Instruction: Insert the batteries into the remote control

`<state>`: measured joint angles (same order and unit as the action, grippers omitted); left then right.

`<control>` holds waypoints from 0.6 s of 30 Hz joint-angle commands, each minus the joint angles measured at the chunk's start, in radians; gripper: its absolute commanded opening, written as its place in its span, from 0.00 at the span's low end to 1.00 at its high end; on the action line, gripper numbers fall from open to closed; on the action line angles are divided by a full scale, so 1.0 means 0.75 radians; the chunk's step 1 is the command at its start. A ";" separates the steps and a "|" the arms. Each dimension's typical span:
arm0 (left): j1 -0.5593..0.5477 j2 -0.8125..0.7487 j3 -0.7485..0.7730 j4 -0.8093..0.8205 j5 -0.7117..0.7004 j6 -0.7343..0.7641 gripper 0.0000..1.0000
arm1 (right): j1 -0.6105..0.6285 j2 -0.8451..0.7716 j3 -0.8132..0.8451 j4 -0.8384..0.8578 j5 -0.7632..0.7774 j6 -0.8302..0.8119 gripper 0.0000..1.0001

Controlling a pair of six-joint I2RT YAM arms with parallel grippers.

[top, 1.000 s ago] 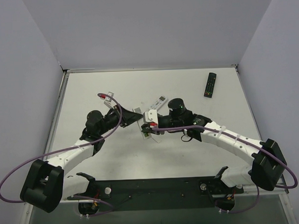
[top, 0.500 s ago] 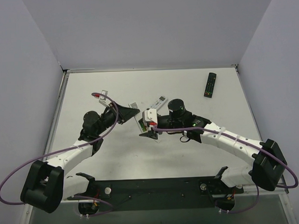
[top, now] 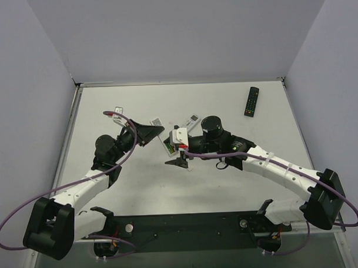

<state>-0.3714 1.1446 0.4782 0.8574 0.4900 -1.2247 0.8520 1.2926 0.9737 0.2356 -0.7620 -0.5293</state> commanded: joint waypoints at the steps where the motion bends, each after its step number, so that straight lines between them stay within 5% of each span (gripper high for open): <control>1: 0.019 -0.049 -0.018 0.137 -0.036 -0.054 0.00 | 0.013 -0.071 0.068 0.034 -0.001 0.055 0.68; 11: 0.029 -0.052 -0.059 0.178 -0.060 -0.081 0.00 | 0.007 -0.126 0.142 0.072 0.069 0.268 0.73; 18: 0.039 -0.047 -0.077 0.233 -0.074 -0.091 0.00 | -0.109 -0.128 0.164 0.001 0.404 0.791 0.98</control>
<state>-0.3542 1.1275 0.4213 0.9207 0.4534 -1.2800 0.8368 1.2179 1.0500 0.2333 -0.6067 -0.2070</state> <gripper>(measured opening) 0.338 0.952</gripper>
